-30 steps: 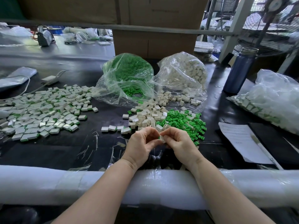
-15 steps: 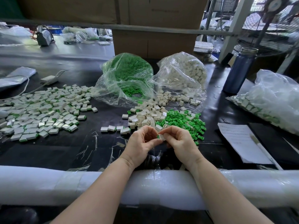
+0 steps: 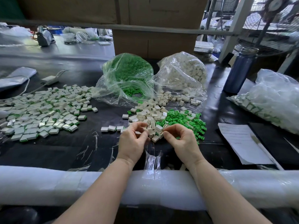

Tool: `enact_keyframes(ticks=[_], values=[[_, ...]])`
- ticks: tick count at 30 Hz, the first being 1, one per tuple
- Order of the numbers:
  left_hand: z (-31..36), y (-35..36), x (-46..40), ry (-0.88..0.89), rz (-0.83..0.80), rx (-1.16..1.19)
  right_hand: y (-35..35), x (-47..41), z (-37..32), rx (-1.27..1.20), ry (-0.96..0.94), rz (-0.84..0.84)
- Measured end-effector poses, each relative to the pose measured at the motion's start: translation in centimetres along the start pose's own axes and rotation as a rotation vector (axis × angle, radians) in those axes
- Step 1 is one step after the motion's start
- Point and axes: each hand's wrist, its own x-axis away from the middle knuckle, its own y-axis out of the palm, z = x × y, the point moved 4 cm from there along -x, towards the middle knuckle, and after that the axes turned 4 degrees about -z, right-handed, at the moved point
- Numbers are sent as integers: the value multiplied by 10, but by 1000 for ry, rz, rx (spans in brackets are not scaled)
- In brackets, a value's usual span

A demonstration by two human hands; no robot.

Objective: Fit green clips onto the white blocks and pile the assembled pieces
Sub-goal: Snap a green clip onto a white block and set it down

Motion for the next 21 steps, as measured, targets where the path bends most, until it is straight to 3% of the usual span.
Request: enact_keyframes(ticks=[4,7,21], values=[[-5,-20,-3,-30,318,-191,-3,1,0,30,-5,56],[-6,-26,-2,-76,407,-306,-6,1,1,64,9,81],[-9,-20,-2,-235,273,-570,-12,1,1,219,15,184]])
